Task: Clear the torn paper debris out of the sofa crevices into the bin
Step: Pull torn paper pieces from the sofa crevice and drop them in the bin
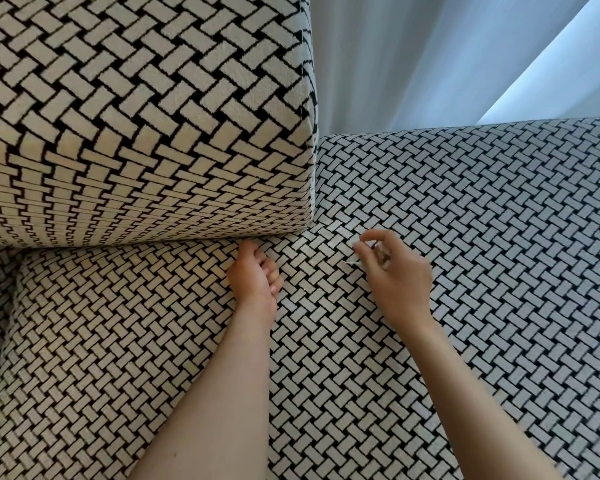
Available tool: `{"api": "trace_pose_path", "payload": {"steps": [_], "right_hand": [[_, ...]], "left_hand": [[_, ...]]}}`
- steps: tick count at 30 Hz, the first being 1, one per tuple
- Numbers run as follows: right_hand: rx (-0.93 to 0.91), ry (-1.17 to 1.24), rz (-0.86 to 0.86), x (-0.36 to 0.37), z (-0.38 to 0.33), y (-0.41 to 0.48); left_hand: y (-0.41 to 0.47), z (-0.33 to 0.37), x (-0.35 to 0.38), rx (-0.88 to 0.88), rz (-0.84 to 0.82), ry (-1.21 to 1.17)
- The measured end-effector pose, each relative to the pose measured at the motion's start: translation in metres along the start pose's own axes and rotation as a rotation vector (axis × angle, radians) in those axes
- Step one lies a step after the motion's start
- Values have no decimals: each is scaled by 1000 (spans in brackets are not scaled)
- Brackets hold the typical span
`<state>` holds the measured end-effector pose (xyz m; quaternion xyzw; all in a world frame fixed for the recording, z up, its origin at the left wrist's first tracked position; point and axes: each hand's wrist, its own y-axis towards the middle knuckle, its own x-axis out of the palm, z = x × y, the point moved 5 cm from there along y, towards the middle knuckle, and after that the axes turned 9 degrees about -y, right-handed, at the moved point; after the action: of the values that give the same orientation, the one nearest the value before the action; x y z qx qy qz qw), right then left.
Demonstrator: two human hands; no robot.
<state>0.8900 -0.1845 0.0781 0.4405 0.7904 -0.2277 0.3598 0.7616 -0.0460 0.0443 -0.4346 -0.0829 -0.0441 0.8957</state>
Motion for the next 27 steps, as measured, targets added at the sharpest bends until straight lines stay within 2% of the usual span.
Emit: {"api": "trace_pose_path", "payload": {"steps": [3, 6, 9, 10, 12, 16, 18, 21, 23, 25, 27], "right_hand": [[-125, -163, -72, 1, -2, -8], [-220, -263, 3, 2, -8, -16], [-220, -381, -53, 5, -13, -14], [-152, -312, -118, 4, -11, -12], [73, 34, -207, -6, -5, -10], [429, 584, -219, -19, 7, -14], [530, 747, -226, -19, 7, -16], [666, 882, -211, -15, 8, -19], [579, 707, -159, -17, 7, -17], [358, 289, -160, -17, 1, -12], [242, 10, -185, -12, -4, -10]], "left_hand": [[0, 1, 0, 6, -5, -11], [-3, 0, 0, 4, -9, -22], [-8, 3, 1, -2, -49, -24], [-9, 4, 2, -19, -72, -18], [-14, 5, 3, -78, -154, -1], [-38, -12, 10, -203, -326, 151], [-51, -21, 20, -174, -399, 277], [-63, -24, 39, 5, -460, 576], [-65, -20, 45, 195, -454, 827], [-65, -21, 46, 323, -460, 1011], [-64, -22, 45, 412, -440, 1101]]}}
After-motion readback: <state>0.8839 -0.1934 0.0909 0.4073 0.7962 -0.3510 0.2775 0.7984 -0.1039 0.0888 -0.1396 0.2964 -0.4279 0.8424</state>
